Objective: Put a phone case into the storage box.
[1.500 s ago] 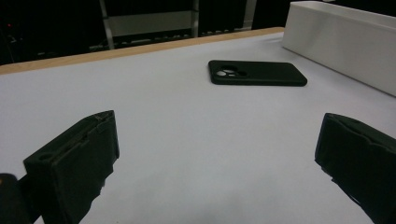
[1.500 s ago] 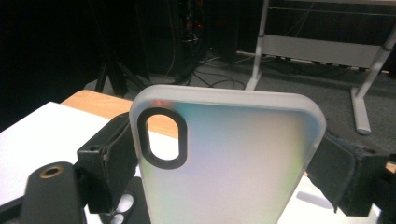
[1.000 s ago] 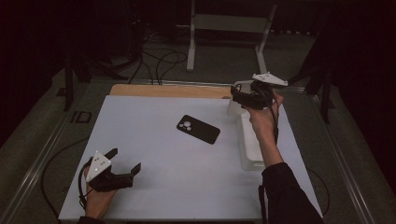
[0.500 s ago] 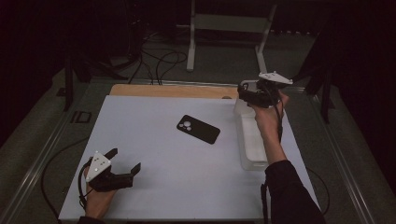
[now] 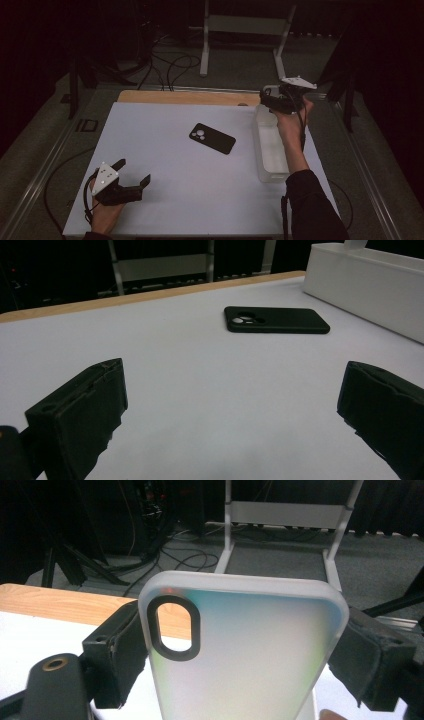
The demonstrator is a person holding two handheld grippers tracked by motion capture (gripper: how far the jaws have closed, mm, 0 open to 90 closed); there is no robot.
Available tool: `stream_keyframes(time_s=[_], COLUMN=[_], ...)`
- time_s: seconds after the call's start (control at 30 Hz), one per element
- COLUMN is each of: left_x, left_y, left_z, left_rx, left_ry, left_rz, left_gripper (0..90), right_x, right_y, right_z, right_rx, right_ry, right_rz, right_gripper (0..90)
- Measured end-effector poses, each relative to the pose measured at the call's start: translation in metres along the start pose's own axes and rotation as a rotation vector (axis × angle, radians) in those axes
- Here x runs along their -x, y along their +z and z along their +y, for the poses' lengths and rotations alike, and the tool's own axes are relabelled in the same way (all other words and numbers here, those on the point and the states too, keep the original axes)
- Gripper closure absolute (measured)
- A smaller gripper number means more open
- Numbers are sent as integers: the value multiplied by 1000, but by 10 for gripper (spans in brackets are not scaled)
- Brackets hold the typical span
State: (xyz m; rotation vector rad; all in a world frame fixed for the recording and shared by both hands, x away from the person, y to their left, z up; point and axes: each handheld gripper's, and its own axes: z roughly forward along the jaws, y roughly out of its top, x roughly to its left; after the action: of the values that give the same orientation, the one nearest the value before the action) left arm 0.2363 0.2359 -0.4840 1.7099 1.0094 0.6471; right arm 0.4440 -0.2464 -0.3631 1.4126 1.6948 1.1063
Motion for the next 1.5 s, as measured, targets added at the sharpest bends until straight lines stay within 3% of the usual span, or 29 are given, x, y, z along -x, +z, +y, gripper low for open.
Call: stream_keyframes(time_s=[0.6, 0.93, 1.5], left_x=[1, 0, 1], left_y=[0, -1, 0], left_z=[0, 0, 0], left_rx=[5, 6, 5], left_ry=[-1, -2, 0], left_rz=[0, -1, -3], left_gripper=[4, 4, 5], right_x=[13, 13, 12], right_y=[18, 32, 46], right_z=[-5, -14, -31], right_rx=[-33, -77, -136], right_ry=[28, 44, 30], right_rz=[-61, -79, -90], right_gripper=[162, 162, 162])
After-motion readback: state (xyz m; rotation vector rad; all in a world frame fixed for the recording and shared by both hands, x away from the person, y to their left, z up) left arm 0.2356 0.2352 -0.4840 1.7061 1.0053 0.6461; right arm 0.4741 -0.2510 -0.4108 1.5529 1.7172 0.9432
